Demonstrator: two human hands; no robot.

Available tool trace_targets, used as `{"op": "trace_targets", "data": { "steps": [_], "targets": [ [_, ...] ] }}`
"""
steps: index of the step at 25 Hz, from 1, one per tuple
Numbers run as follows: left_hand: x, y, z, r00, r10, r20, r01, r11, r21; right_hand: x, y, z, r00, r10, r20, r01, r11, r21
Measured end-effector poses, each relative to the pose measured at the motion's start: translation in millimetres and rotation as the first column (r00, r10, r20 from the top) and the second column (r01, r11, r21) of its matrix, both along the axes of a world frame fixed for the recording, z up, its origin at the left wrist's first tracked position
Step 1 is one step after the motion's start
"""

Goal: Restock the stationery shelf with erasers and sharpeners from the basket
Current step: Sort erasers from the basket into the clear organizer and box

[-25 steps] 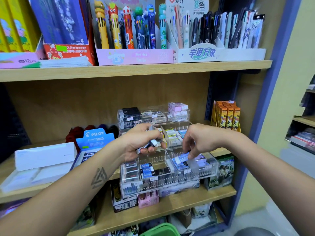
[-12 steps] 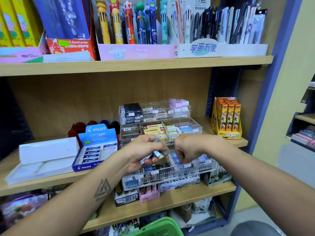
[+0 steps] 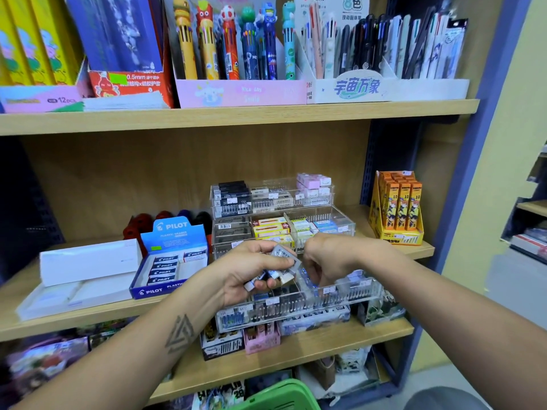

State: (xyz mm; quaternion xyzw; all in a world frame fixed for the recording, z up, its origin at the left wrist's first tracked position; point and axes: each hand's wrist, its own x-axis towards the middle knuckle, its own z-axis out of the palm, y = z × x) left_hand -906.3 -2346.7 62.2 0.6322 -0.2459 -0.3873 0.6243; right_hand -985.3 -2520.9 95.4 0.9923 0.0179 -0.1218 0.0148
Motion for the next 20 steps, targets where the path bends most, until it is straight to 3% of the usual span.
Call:
{"op": "trace_targets", "data": {
  "steps": [1, 3, 5, 7, 8, 13, 17, 20],
  "targets": [
    [0.4, -0.3, 0.5, 1.000, -0.001, -0.004, 0.001, 1.000, -0.001, -2.2, -1.3, 5.4, 1.000, -0.008, 0.010, 0.008, 0.998, 0.063],
    [1.7, -0.8, 2.3, 1.000, 0.022, -0.003, -0.022, 1.000, -0.003, -6.1, -4.7, 18.2, 0.995, -0.070, 0.073, 0.042, 0.942, 0.333],
    [3.1, -1.3, 4.5, 0.998, 0.063, 0.005, -0.062, 0.998, -0.014, -11.3, -3.6, 25.4, 0.986, -0.151, 0.078, 0.068, 0.768, 0.636],
    [5.9, -1.7, 6.8, 0.993, 0.117, 0.023, -0.116, 0.993, -0.028, -12.3, 3.1, 22.9, 0.980, -0.194, 0.055, 0.079, 0.621, 0.780],
    [6.9, -1.7, 7.5, 0.990, 0.142, 0.027, -0.141, 0.989, -0.036, -10.8, 7.0, 19.5, 0.975, -0.208, 0.075, 0.068, 0.603, 0.795],
    [8.8, 1.5, 17.4, 0.984, 0.179, 0.008, -0.179, 0.983, -0.036, -0.3, 7.1, 16.3, 0.911, -0.298, 0.286, 0.011, 0.710, 0.704],
    [28.1, -1.7, 39.8, 0.972, 0.235, 0.013, -0.234, 0.970, -0.067, 13.5, -12.2, 24.5, 0.747, -0.522, 0.413, 0.084, 0.690, 0.719],
    [45.7, -11.1, 59.9, 0.949, 0.307, 0.073, -0.300, 0.950, -0.086, 36.2, -22.9, 31.6, 0.656, -0.597, 0.463, 0.153, 0.705, 0.692]
  ]
}}
